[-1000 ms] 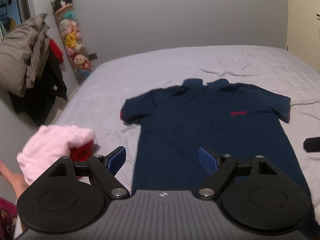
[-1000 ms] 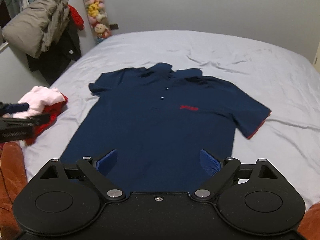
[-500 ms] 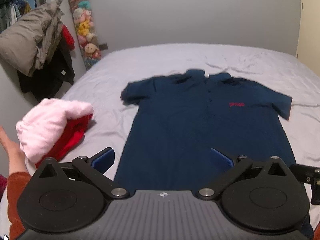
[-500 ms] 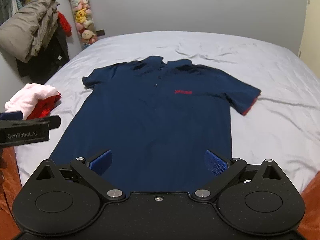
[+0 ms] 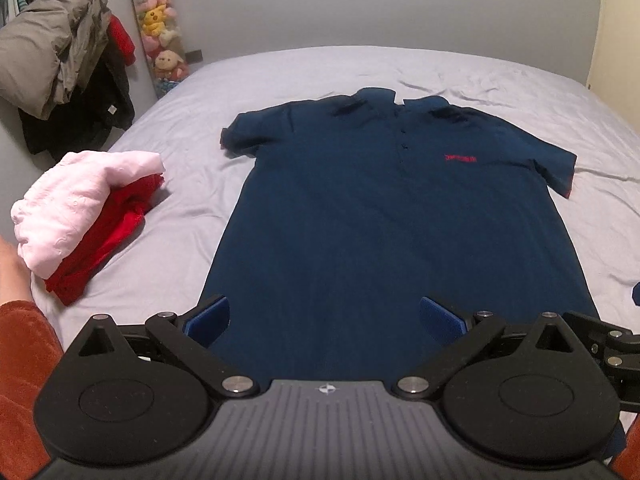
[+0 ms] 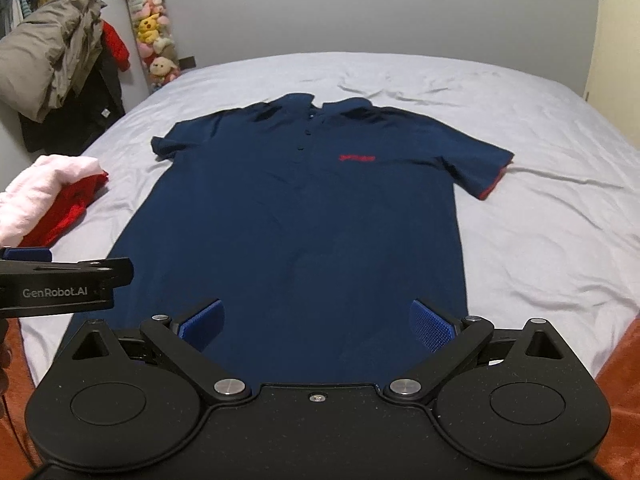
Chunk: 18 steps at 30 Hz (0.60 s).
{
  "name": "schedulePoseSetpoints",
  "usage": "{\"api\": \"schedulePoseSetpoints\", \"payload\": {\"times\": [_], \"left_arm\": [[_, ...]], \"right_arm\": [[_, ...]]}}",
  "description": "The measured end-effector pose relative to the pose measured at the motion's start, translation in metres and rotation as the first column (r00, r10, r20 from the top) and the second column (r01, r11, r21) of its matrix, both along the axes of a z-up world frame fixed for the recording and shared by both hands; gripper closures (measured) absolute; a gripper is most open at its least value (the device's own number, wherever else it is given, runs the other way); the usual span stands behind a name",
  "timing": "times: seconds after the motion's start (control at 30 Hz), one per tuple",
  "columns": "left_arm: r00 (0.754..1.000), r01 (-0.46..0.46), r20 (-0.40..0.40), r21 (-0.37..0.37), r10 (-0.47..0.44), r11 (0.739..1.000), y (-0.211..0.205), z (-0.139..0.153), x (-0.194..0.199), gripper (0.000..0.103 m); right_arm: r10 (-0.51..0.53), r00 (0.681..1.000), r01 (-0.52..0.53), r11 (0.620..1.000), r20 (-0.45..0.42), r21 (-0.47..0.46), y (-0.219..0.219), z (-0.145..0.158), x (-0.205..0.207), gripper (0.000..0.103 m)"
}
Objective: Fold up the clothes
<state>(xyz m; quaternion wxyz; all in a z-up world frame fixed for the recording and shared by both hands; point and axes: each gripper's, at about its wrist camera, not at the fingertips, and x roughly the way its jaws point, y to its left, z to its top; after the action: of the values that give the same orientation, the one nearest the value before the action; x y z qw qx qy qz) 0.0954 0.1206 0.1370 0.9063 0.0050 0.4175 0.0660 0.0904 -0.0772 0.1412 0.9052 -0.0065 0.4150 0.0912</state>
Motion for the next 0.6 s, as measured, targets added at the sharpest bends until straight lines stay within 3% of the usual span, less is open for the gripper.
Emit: {"api": "schedulePoseSetpoints", "payload": {"times": [0.6], "left_arm": [[1.000,0.006,-0.024,-0.010,-0.007,1.000,-0.012,-0.013,-0.001,0.002]], "right_arm": [[0.068,0.998,-0.068,0.997,0.006,-0.038,0.009,-0.008,-0.004,0.004]]}}
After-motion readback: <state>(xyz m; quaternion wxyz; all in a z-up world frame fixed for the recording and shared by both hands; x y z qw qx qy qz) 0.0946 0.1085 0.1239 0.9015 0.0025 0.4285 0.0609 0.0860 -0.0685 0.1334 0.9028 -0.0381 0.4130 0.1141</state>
